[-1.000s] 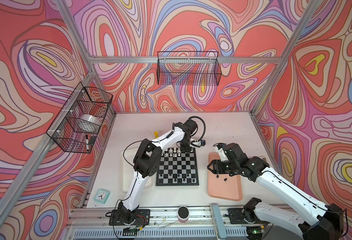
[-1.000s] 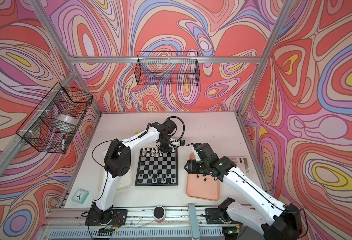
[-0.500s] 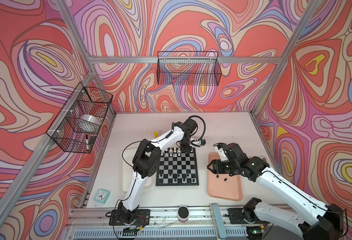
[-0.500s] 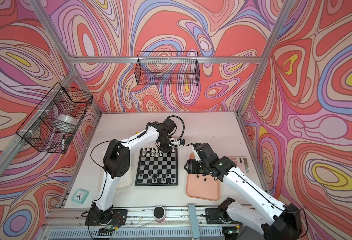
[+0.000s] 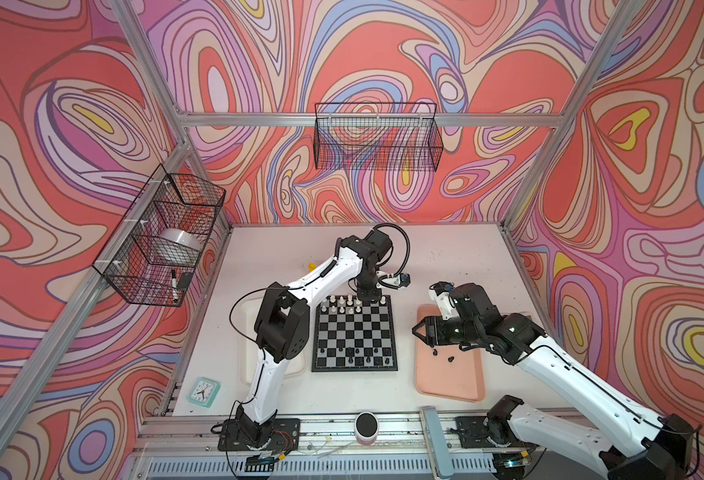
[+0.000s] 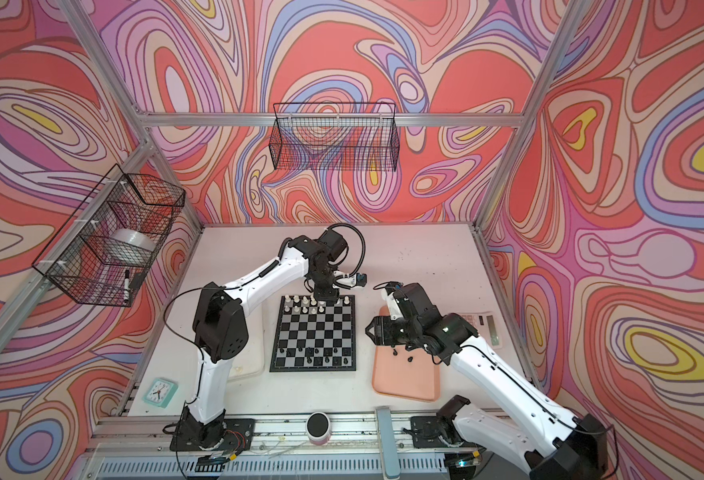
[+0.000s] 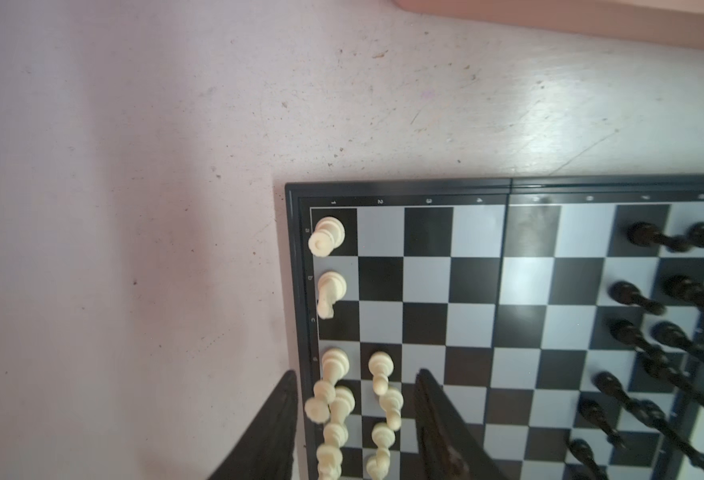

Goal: Set up the chess pieces on the board
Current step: 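Raise the left gripper off the board and move it back over the white tray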

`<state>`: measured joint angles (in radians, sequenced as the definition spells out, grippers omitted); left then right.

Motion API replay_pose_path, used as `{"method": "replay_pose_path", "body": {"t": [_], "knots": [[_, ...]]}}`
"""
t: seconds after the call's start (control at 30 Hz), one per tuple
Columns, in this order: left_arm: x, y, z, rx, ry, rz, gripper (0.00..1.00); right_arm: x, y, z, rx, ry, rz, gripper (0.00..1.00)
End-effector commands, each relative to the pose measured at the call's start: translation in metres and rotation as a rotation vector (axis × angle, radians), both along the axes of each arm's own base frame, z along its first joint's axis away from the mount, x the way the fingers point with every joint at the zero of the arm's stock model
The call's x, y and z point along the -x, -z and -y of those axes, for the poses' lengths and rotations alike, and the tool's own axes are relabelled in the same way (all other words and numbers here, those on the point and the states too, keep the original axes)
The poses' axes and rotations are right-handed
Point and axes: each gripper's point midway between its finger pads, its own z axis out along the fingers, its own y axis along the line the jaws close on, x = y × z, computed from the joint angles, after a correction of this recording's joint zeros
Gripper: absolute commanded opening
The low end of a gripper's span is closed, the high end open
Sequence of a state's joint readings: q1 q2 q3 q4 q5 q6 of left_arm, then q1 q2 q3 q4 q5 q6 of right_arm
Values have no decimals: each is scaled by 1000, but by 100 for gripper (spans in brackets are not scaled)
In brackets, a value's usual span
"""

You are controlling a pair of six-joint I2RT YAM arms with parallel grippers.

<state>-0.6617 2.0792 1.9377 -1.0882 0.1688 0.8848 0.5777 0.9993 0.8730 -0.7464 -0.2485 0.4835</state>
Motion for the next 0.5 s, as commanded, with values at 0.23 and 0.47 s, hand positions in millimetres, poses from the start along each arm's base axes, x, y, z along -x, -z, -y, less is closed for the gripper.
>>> {"method": "replay_pose_path", "body": {"t": [0.23, 0.47], "knots": [[44, -83, -109, 98, -262, -98, 47, -18, 10, -13, 47, -44, 3, 55], [64, -72, -208, 131, -530, -119, 47, -31, 13, -17, 67, -43, 52, 55]]}}
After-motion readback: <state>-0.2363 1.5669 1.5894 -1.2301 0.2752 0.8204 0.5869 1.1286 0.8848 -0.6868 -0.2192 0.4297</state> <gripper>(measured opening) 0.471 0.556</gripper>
